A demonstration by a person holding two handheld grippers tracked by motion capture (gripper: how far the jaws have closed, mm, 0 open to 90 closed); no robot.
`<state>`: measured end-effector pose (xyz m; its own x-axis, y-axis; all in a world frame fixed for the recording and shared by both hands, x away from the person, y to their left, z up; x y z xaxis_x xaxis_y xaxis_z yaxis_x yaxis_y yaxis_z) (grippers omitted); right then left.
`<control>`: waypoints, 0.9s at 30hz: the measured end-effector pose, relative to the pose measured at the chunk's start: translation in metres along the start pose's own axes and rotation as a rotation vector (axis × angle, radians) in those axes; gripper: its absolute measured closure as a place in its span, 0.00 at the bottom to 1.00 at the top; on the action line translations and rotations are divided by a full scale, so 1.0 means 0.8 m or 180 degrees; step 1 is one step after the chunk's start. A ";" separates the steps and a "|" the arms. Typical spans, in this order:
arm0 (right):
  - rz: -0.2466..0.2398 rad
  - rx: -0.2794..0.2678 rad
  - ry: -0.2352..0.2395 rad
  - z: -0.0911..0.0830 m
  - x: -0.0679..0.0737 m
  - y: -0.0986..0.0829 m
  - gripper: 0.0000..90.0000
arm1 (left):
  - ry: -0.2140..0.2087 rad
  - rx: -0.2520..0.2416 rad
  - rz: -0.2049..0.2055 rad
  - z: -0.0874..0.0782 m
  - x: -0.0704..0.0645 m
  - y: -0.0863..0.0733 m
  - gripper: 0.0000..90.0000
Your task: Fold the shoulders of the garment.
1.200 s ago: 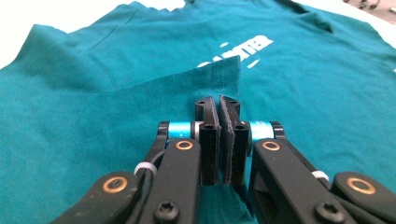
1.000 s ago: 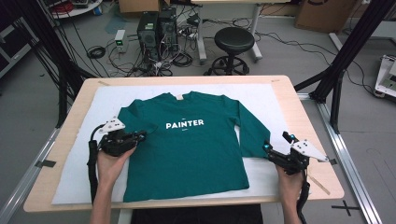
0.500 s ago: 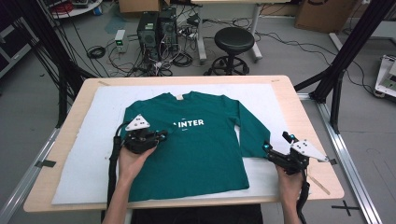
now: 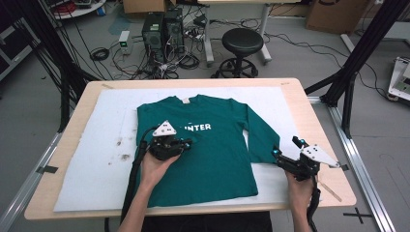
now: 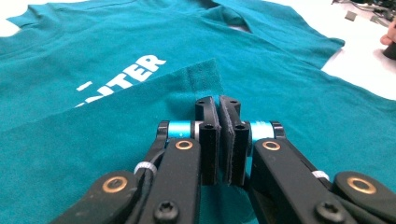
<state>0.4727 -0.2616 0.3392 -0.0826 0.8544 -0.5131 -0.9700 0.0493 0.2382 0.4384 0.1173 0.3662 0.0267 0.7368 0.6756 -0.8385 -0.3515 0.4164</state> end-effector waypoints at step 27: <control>-0.0034 0.0031 -0.0013 0.001 0.001 0.000 0.20 | -0.0291 0.0039 0.0265 0.029 -0.060 0.013 0.96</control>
<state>0.4729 -0.2606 0.3393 -0.0713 0.8558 -0.5123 -0.9685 0.0633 0.2406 0.4407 0.0648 0.3525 0.0073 0.6492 0.7606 -0.8331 -0.4167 0.3637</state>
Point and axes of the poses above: each handheld gripper's, and its own axes: z roughly forward along the jaws, y roughly out of its top, x roughly to its left, the point moved 6 cm from there along z, roughly forward along the jaws, and after that the axes turned 10 degrees about y, right-handed, at the moved point
